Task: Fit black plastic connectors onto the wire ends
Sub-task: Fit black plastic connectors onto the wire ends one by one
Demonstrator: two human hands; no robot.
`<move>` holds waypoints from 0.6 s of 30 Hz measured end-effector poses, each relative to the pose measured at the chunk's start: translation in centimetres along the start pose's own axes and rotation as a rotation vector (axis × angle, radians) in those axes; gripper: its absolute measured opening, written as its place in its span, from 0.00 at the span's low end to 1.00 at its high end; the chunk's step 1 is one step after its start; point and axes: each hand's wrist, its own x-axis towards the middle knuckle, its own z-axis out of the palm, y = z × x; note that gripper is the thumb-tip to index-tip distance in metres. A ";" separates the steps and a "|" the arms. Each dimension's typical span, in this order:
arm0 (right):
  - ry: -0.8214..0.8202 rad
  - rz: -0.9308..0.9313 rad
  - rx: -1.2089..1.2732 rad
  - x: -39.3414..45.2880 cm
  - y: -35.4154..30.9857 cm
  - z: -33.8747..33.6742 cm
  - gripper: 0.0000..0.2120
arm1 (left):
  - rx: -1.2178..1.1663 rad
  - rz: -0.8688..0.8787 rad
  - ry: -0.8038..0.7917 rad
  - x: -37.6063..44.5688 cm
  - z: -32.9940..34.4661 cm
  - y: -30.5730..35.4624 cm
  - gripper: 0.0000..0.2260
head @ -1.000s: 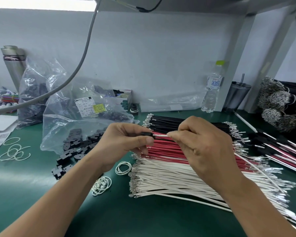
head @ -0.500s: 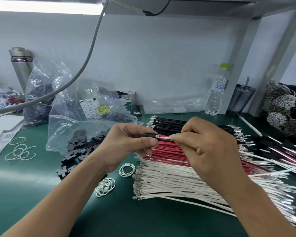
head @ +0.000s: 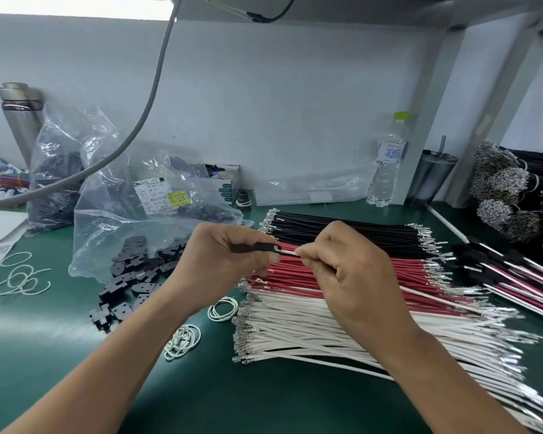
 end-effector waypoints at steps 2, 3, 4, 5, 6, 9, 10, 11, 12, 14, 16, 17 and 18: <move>0.000 0.080 0.125 0.1 0.3 0.0 0.05 | 0.011 0.012 -0.017 0.0 -0.1 0.1 0.13; -0.004 0.110 0.185 0.2 0.4 0.1 0.06 | 0.045 0.024 -0.039 0.0 0.0 0.2 0.12; -0.016 0.126 0.214 0.2 0.4 0.1 0.06 | 0.094 0.037 -0.061 0.0 0.1 0.1 0.11; -0.032 0.128 0.220 0.1 0.4 0.2 0.07 | 0.136 0.043 -0.074 0.0 0.2 0.1 0.10; -0.046 0.120 0.209 0.1 0.3 0.3 0.07 | 0.155 0.043 -0.077 0.0 0.3 0.1 0.09; -0.045 0.081 0.175 -0.1 0.5 0.5 0.05 | 0.092 0.017 -0.079 -0.1 0.0 0.2 0.11; -0.038 0.083 0.155 0.0 0.5 0.4 0.04 | 0.057 0.009 -0.079 -0.1 -0.1 0.3 0.11; -0.029 0.089 0.120 0.1 0.6 0.3 0.03 | 0.032 0.006 -0.080 -0.1 -0.2 0.4 0.12; -0.023 0.093 0.080 0.2 0.7 0.2 0.04 | 0.022 0.005 -0.079 -0.1 -0.2 0.4 0.12; -0.016 0.083 0.035 0.2 0.6 0.1 0.04 | 0.047 0.006 -0.070 -0.1 0.0 0.4 0.12; -0.009 0.037 0.016 0.2 0.5 0.3 0.03 | 0.096 0.007 -0.066 -0.1 0.0 0.4 0.10; -0.008 0.017 0.011 0.1 0.4 0.5 0.03 | 0.114 0.010 -0.073 -0.2 0.1 0.3 0.09; -0.009 0.004 0.009 0.1 0.3 0.7 0.03 | 0.126 0.016 -0.079 -0.2 0.1 0.3 0.08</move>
